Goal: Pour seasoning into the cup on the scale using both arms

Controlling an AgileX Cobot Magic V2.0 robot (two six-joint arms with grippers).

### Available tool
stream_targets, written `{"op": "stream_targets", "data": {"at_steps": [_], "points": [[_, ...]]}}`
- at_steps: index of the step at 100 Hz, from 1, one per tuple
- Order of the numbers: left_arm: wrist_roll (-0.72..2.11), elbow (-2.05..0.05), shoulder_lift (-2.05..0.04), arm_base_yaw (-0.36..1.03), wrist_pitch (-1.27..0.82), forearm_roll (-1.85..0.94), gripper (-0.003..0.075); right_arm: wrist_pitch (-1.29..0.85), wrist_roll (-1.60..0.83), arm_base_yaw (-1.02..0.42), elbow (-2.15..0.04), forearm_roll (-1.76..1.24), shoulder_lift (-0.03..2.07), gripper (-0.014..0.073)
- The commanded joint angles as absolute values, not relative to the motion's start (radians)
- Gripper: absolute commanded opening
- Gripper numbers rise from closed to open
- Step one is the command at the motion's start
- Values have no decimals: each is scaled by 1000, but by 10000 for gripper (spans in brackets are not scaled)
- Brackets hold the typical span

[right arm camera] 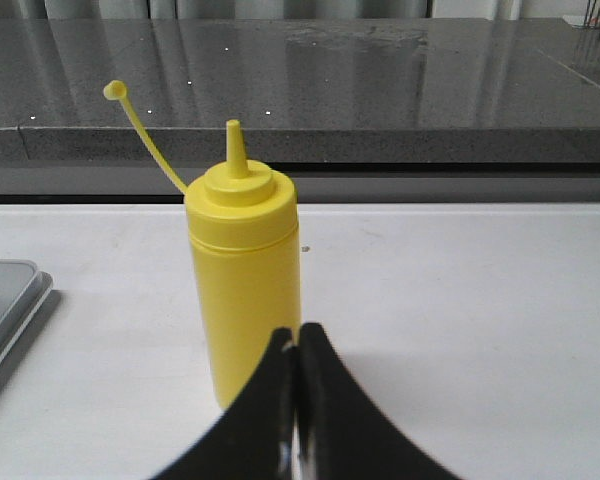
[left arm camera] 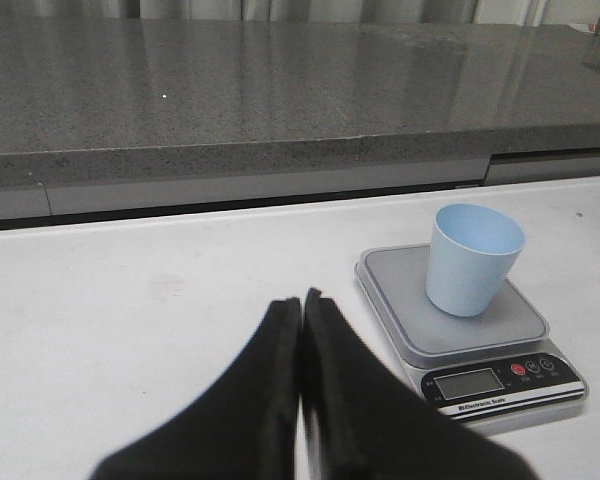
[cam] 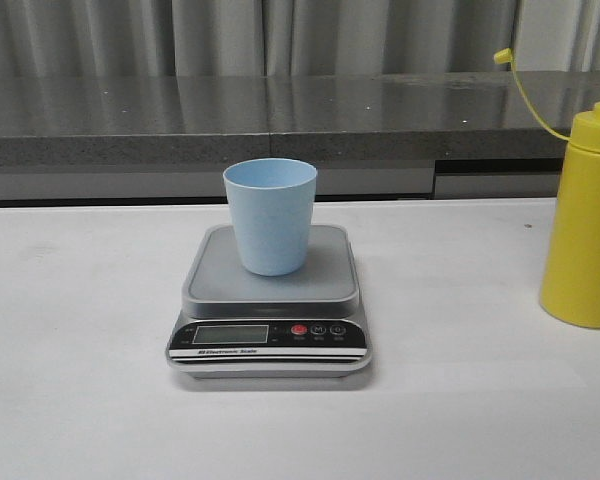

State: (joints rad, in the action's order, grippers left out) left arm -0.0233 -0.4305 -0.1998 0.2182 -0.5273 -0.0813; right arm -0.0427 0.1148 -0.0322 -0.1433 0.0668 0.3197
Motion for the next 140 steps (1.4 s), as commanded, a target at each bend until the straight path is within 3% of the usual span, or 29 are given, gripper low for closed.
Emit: {"op": "stream_targets", "data": {"at_steps": [1, 26, 70, 140], "points": [[-28, -456, -208, 216, -449, -88, -20, 43, 117, -24, -171, 74, 323, -57], [-28, -456, -208, 216, -449, -88, -20, 74, 116, -17, -153, 74, 307, -57], [-28, -456, -208, 216, -449, -88, -20, 38, 116, 6, 10, 74, -38, -57], [-28, -456, -210, 216, -449, -88, -20, 34, 116, 5, 10, 74, -34, -57]]}}
